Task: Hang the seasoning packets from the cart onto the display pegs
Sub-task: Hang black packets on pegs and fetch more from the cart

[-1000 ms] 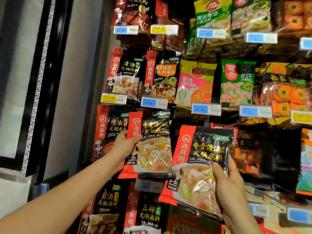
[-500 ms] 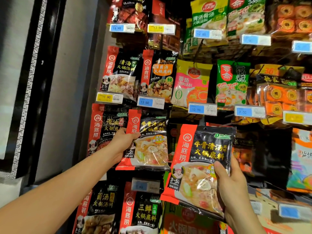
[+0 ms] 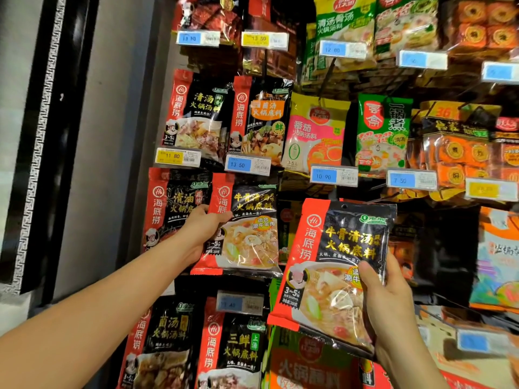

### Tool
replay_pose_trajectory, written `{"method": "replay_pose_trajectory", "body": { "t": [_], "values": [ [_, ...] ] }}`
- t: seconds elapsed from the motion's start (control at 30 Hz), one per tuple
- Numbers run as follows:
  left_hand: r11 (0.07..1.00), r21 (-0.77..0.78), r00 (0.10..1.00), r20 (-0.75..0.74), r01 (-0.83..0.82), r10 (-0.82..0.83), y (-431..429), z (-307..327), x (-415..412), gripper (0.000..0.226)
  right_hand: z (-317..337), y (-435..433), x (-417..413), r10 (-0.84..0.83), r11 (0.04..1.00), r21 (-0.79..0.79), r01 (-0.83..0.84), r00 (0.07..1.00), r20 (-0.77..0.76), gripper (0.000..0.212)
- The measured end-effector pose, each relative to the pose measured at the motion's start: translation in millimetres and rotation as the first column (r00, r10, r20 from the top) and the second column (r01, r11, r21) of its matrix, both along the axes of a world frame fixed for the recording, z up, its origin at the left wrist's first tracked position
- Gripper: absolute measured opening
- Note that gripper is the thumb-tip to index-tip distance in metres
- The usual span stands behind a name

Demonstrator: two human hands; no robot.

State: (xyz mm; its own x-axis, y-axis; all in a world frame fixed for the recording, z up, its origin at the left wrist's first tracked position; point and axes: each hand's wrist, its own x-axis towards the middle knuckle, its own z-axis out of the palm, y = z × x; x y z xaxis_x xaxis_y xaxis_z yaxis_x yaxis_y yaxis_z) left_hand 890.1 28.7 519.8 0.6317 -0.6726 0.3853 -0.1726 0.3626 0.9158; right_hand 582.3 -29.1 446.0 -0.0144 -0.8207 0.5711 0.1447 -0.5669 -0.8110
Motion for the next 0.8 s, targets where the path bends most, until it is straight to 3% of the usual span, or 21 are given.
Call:
{"method": "replay_pose_trajectory", "body": {
  "t": [0.53,0.8],
  "values": [
    [1.0,0.004,1.0,-0.008,-0.009,0.009,-4.3,-37.6,-2.7,0.033,-0.9,4.0,-1.6,-0.021,1.0,0.003,0.021,1.0,-0.012,0.051],
    [0.994,-0.109,0.999,0.027,-0.024,0.027,1.3,-32.7,-5.3,0.036,3.9,11.7,-0.9,-0.01,1.0,-0.003,0.01,1.0,-0.008,0.052]
  ]
}}
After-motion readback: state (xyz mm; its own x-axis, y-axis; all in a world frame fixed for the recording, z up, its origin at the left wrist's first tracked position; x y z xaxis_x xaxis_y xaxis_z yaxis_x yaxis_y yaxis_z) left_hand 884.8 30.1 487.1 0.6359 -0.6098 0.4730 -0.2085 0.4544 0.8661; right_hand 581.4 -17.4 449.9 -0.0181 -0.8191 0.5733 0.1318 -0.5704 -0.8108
